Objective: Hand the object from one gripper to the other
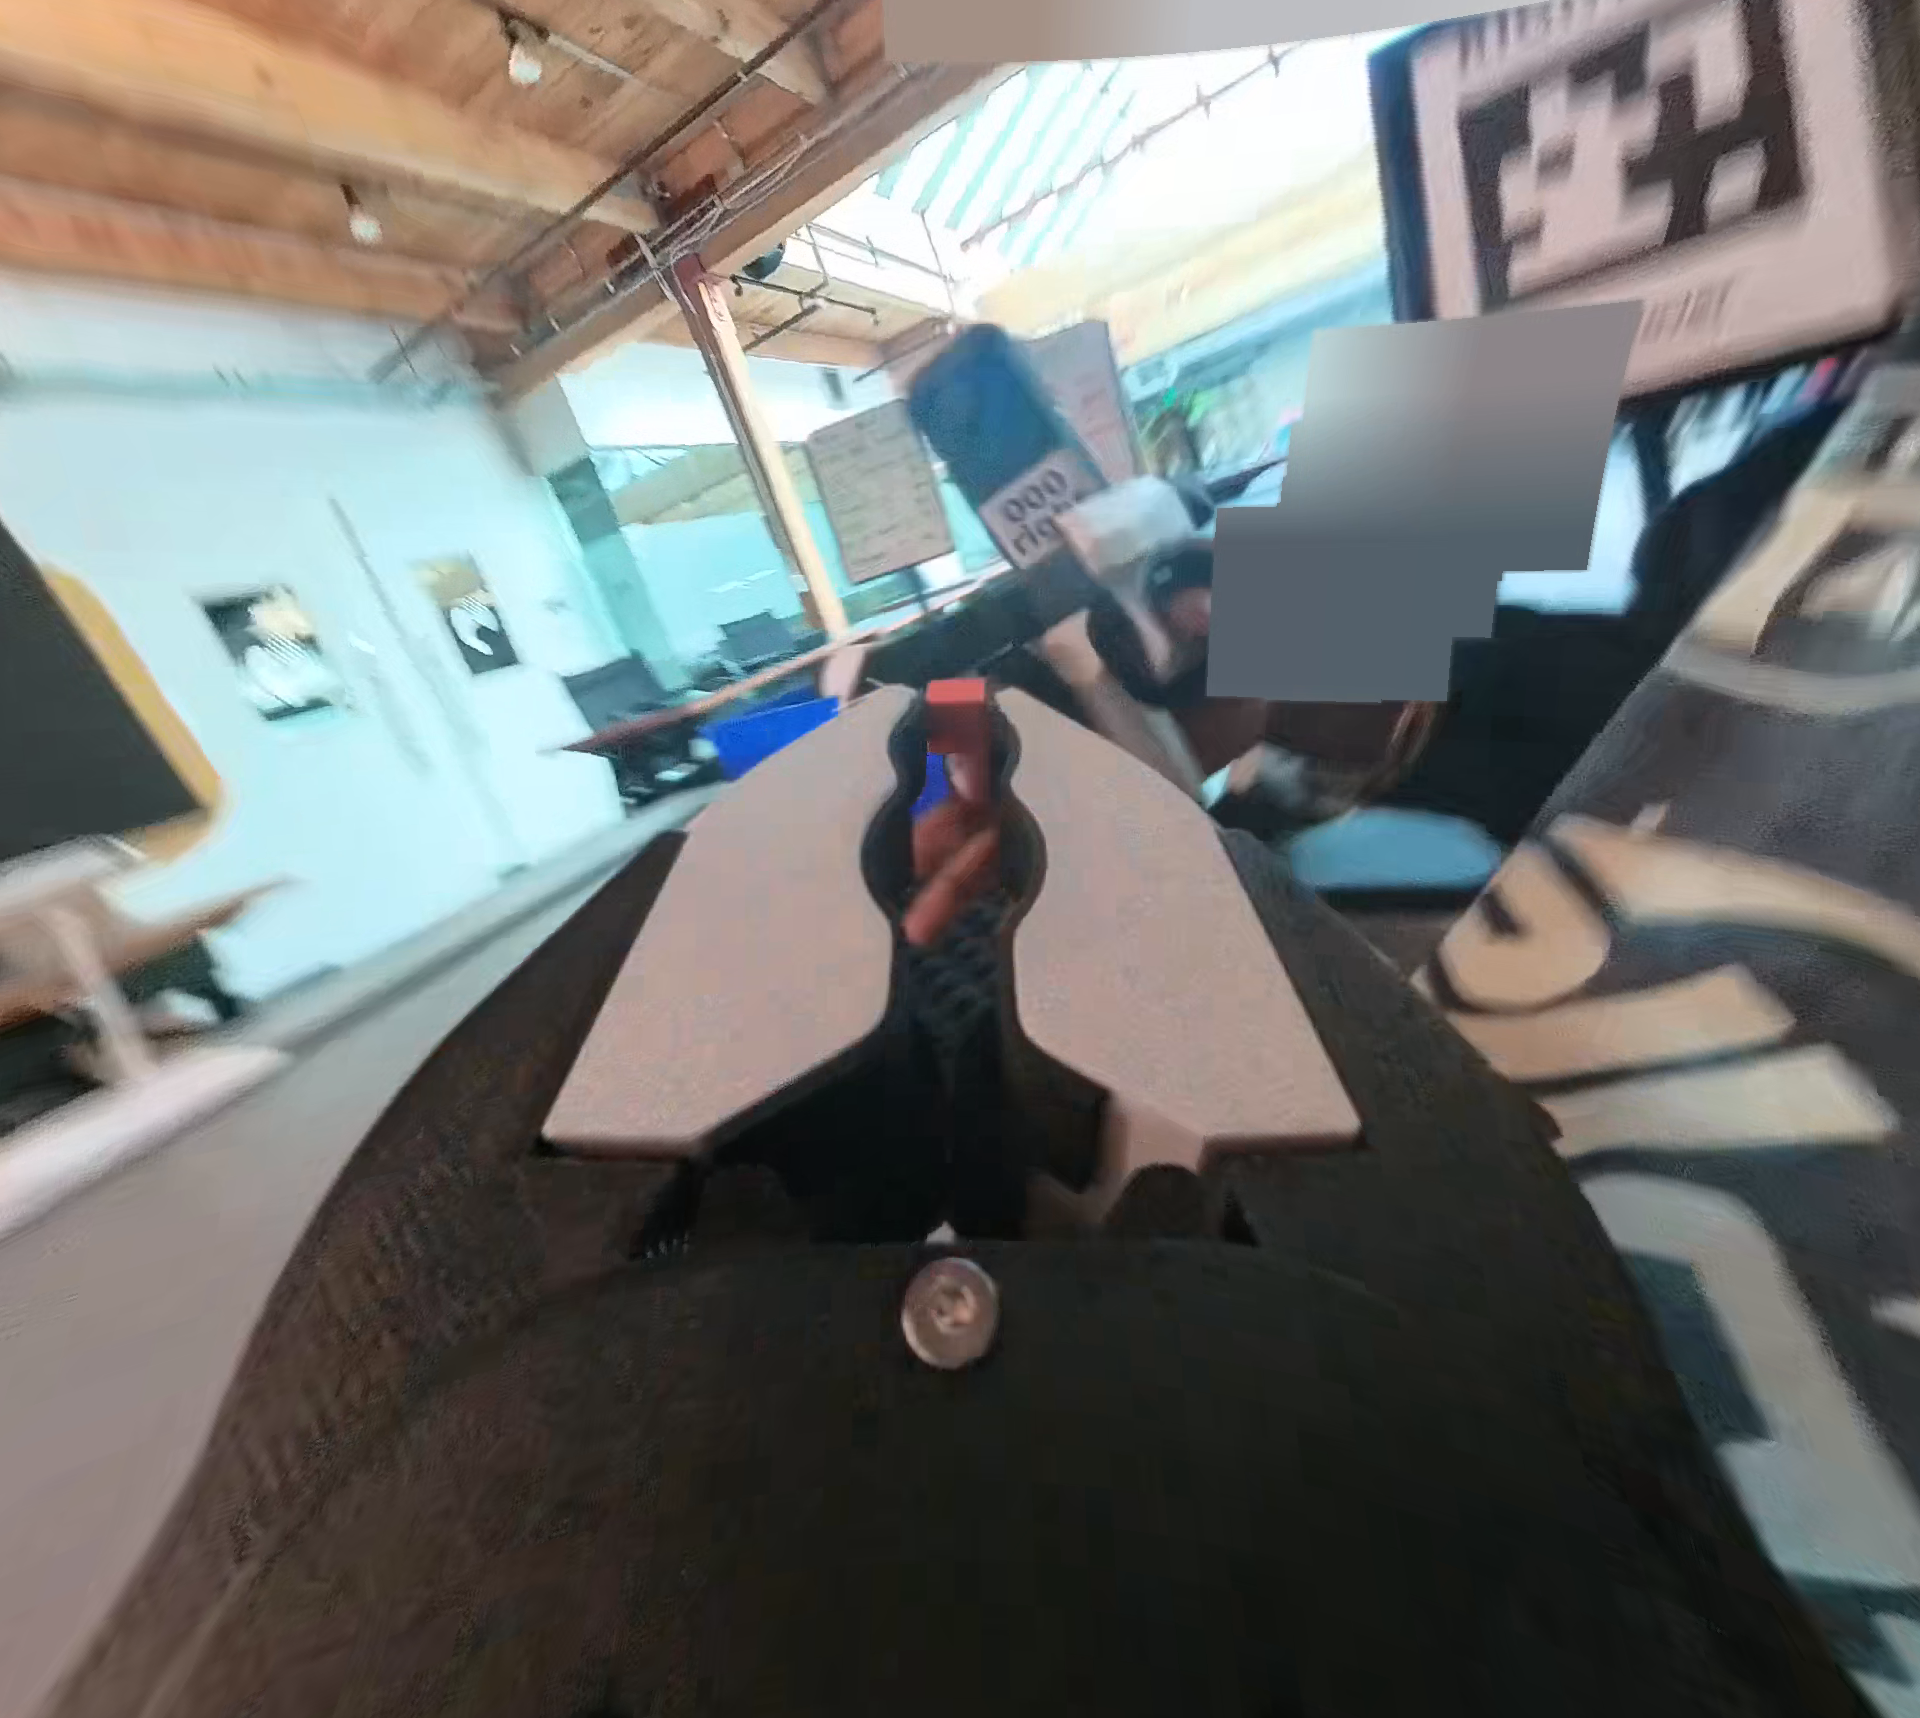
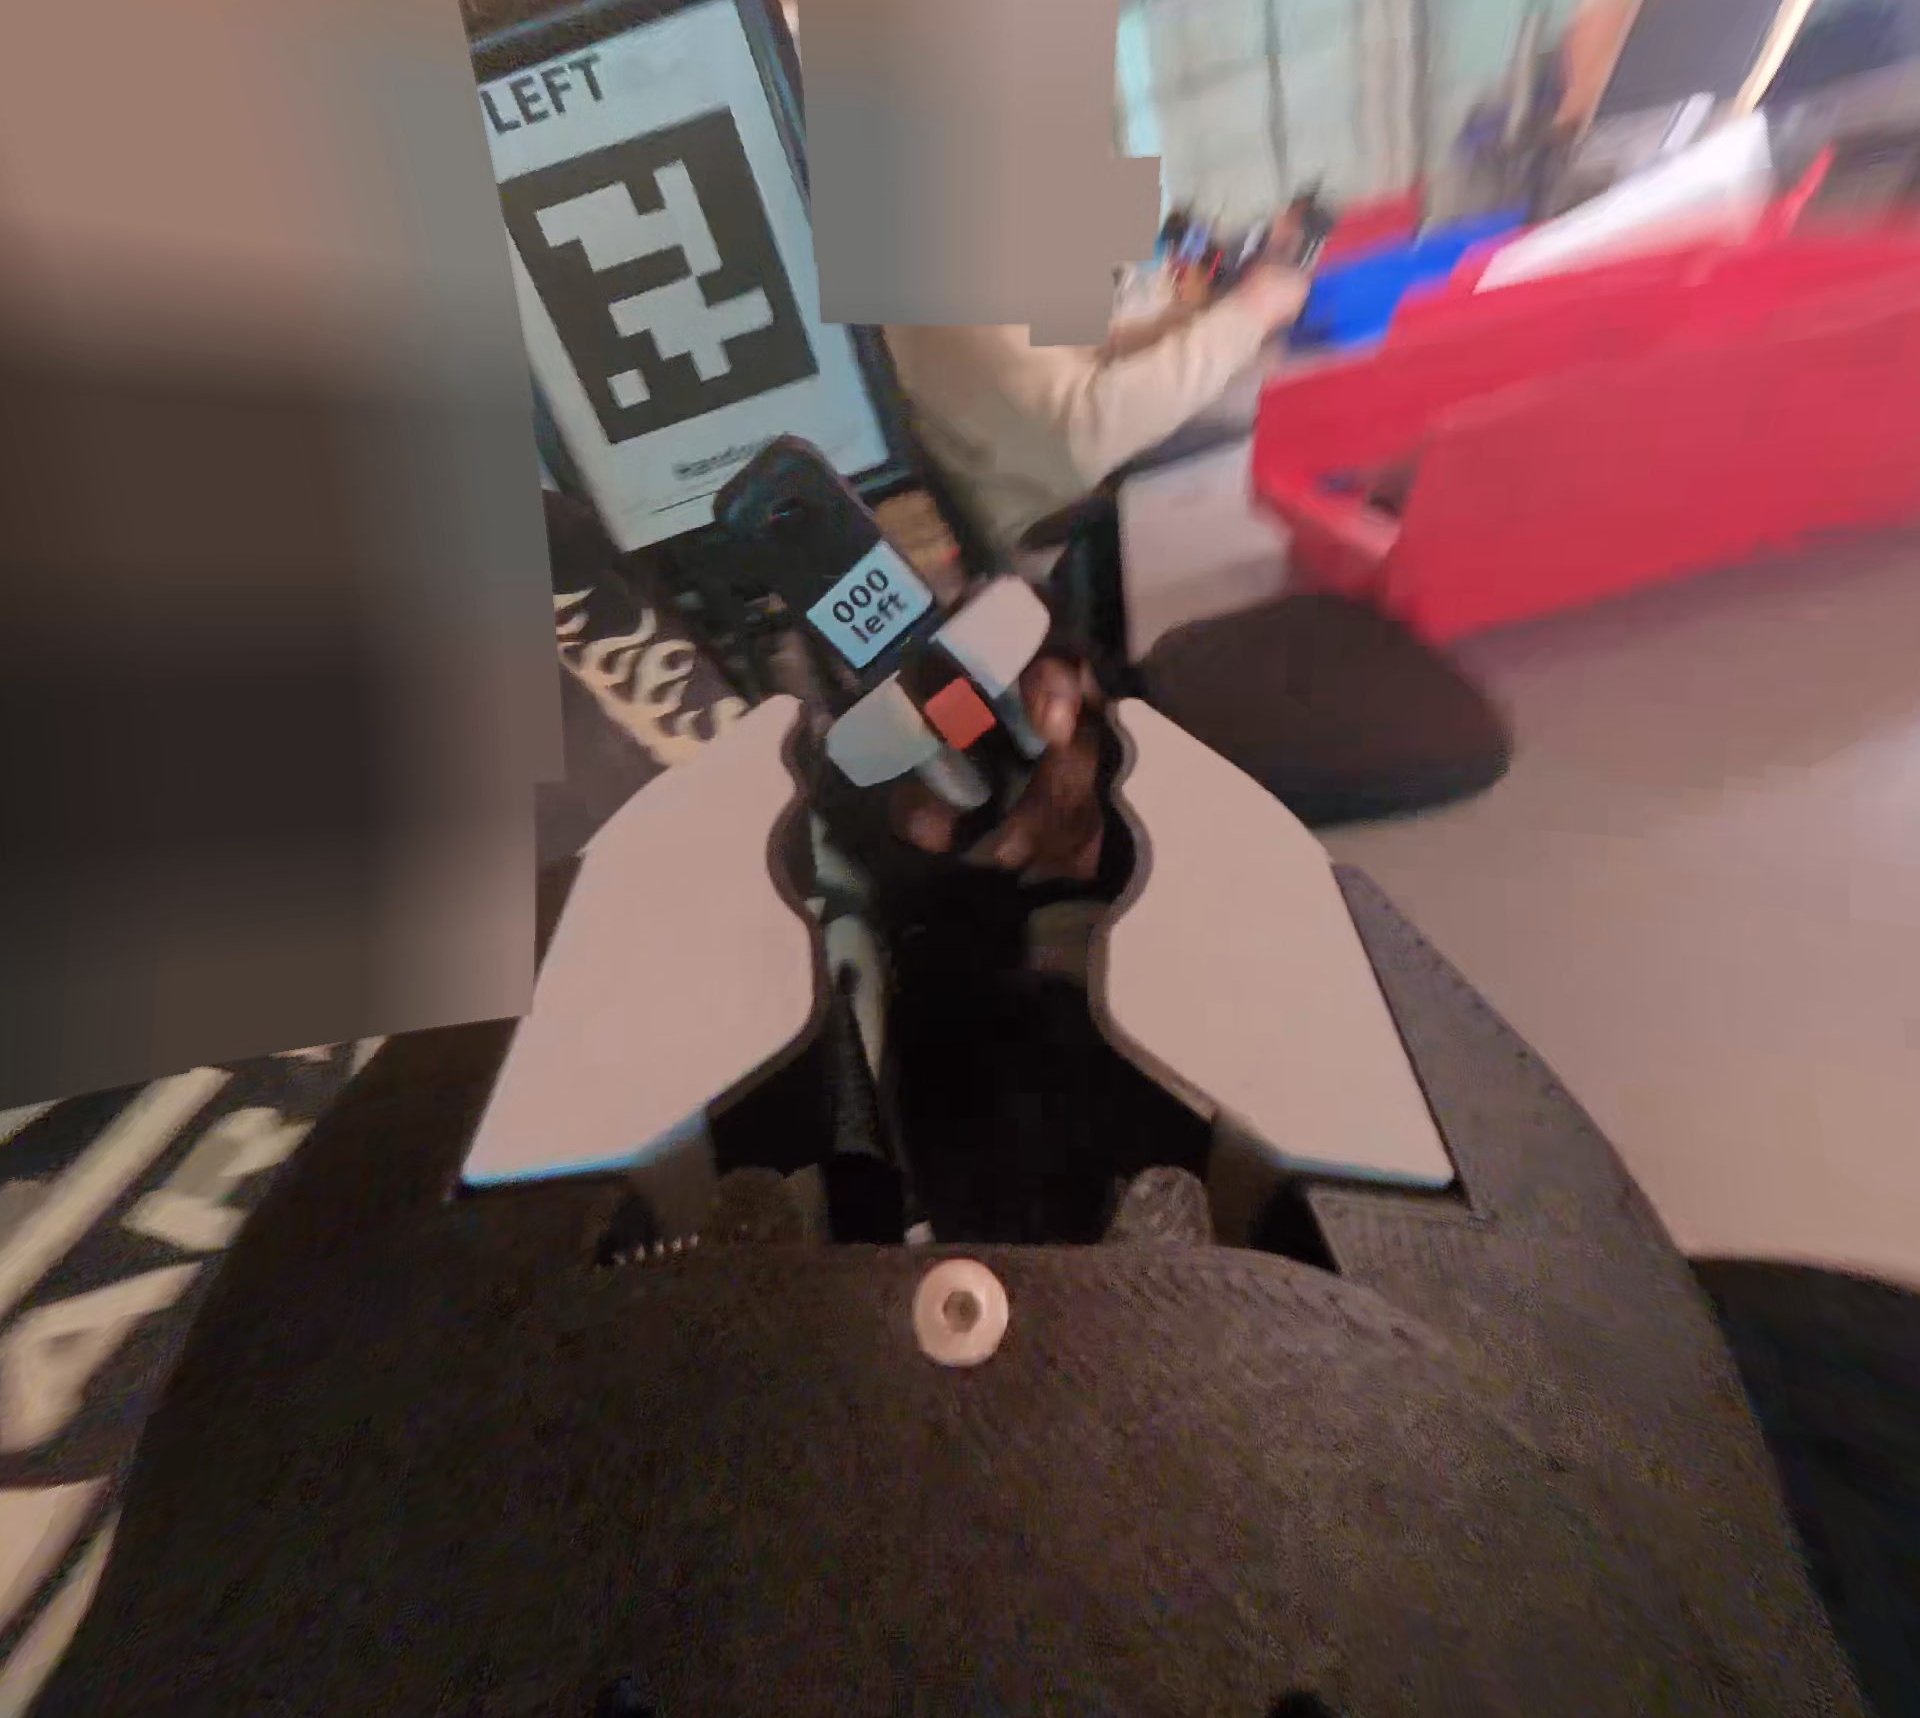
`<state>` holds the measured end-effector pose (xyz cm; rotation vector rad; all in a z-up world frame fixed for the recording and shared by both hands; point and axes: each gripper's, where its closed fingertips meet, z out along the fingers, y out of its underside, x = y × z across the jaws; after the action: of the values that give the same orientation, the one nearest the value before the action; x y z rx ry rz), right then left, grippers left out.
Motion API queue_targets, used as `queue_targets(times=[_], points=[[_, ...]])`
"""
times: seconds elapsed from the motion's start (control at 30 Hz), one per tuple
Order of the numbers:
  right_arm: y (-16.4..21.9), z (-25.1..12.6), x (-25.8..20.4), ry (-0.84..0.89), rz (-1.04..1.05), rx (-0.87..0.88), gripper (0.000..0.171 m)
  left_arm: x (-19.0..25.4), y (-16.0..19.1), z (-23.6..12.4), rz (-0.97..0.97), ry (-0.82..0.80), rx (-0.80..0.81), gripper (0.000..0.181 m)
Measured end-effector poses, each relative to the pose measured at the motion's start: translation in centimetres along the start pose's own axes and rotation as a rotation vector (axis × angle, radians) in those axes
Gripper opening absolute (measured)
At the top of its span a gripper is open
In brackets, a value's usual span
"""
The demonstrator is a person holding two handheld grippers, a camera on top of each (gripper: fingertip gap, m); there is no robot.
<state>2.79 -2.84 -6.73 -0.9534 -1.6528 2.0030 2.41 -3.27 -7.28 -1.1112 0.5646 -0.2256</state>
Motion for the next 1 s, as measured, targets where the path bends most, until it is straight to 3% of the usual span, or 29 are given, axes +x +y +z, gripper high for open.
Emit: queue_targets(times=[0.03, 0.13, 0.27, 0.5, 0.6, 0.73, 0.8, 1.0], points=[[-0.7, -0.1, -0.1, 0.036, -0.141, 0.048, 0.057, -0.4, -0.2, -0.1, -0.125, 0.012, 0.02, 0.01], [-1.5, -0.3, -1.1, 0.124, -0.635, 0.085, 0.059, -0.8, 0.2, -0.2, -0.439, 0.085, 0.02, 0.01], [0.5, 0.3, -1.1, 0.212, -1.123, -0.095, 0.045, 0.6, 0.7, 0.1, -0.785, 0.262, 0.006, 0.01], [2.2, 0.8, -0.8, 0.247, -1.403, -0.213, 0.024, 1.8, 0.6, 0.1, -0.914, 0.365, 0.003, 0.01], [2.6, 0.9, -0.6, 0.258, -1.434, -0.252, 0.014, 2.2, 0.7, 0.1, -0.923, 0.388, -0.008, 0.01], [2.6, 0.8, -0.7, 0.248, -1.405, -0.265, 0.011, 2.0, 0.7, 0.1, -0.867, 0.374, -0.001, 0.011], [1.9, 0.6, -0.8, 0.26, -1.321, -0.224, 0.011, 1.1, 0.3, 0.1, -0.765, 0.292, 0.049, 0.022], [0.6, -0.5, 0.9, 0.26, -0.616, -0.152, 0.011, -1.4, -0.3, -0.9, 0.048, -0.03, 0.071, 0.038]])
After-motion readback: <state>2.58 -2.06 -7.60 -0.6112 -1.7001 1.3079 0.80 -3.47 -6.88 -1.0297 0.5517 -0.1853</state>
